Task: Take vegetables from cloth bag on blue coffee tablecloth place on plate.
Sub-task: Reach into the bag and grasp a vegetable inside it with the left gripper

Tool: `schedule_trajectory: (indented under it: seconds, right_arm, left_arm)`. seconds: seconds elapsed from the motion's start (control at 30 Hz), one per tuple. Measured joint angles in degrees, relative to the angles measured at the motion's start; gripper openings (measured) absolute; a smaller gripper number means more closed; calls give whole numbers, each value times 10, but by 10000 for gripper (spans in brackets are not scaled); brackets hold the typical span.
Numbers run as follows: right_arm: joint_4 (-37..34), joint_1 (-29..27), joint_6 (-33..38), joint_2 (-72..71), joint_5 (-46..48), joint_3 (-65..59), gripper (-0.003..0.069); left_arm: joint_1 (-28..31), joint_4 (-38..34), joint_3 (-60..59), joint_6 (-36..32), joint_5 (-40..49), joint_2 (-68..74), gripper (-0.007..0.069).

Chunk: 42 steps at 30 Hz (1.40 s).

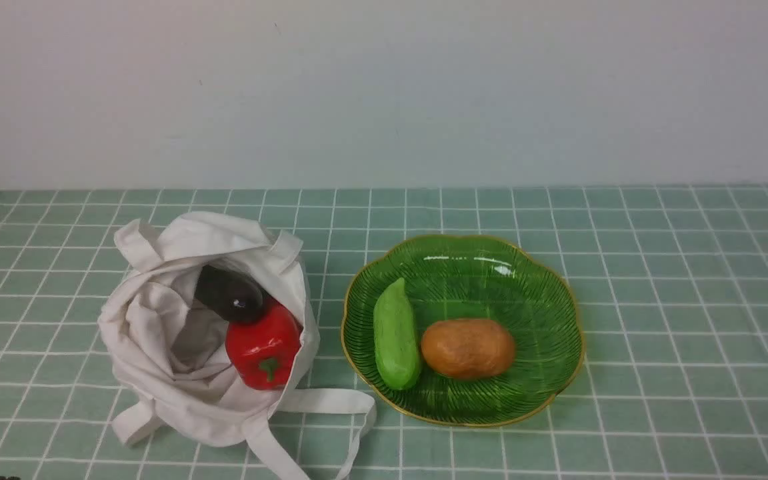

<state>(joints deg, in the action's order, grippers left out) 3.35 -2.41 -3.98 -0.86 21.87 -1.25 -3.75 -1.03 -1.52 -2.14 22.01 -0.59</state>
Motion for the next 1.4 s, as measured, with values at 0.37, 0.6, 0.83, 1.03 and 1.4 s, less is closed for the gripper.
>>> schedule_trajectory:
  seconds: [0.37, 0.6, 0.83, 1.03, 1.4]
  right_arm:
    - [0, 0, 0, 0, 0, 0, -10]
    - [0, 0, 0, 0, 0, 0, -10]
    - [0, 0, 0, 0, 0, 0, -10]
    - [0, 0, 0, 0, 0, 0, -10]
    - [0, 0, 0, 0, 0, 0, -10]
  left_arm:
    - [0, 0, 0, 0, 0, 0, -8]
    - [0, 0, 0, 0, 0, 0, -8]
    - [0, -61, -1, 21, -43, 0, -8]
    - [0, -240, -1, 72, -152, 0, -8]
    - [0, -323, 127, 47, -224, 34, -8]
